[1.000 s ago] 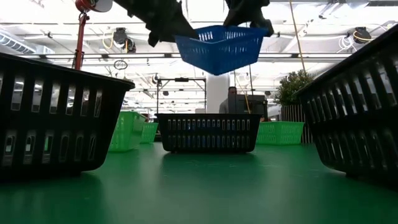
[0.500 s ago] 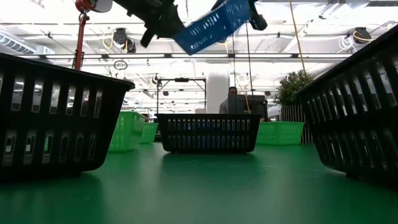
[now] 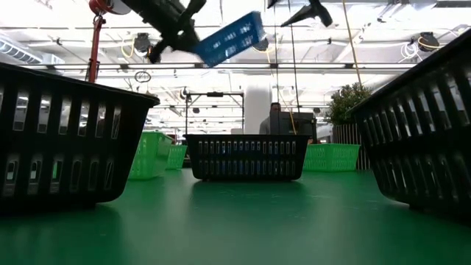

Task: Stack baskets by color
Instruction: Stack the bottom blue bin on the top of the top stacked blue bins

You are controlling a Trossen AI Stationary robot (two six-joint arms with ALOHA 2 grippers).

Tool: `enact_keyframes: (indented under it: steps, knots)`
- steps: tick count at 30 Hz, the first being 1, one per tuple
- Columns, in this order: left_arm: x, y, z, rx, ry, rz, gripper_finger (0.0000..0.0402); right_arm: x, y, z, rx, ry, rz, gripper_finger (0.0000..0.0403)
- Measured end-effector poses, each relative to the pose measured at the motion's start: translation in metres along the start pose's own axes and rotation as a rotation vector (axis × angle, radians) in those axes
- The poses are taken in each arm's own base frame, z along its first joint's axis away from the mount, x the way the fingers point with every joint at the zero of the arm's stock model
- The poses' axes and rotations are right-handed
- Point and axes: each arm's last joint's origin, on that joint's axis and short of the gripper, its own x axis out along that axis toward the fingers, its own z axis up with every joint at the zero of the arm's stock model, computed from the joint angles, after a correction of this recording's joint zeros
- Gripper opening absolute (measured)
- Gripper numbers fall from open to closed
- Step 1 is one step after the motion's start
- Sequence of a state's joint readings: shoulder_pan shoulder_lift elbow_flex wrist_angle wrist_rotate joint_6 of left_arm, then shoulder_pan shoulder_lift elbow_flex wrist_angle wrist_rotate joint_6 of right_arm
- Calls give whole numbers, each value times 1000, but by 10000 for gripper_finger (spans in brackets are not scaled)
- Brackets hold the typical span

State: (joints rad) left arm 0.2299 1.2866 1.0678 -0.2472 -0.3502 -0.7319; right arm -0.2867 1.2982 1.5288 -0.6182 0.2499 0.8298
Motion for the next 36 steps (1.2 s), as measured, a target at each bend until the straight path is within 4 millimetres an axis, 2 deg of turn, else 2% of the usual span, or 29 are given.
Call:
enact_keyframes:
  steps: [10, 17, 22, 29, 36]
  knots:
    - [-34, -11, 43, -24, 64, 120, 1, -6, -8, -2, -221, 44, -64, 227]
    - [-46, -8, 59, -159, 7, 225, 1, -6, -16, -4, -464, 104, -108, 226]
    - [-39, -4, 61, -305, -8, 247, 1, -15, -24, 1, -589, 126, -109, 226]
    - [-23, -5, 53, -369, 57, 250, 0, -24, -35, 6, -691, 158, -147, 226]
    - [5, -4, 40, -345, 132, 298, 0, -32, -40, 5, -744, 199, -146, 226]
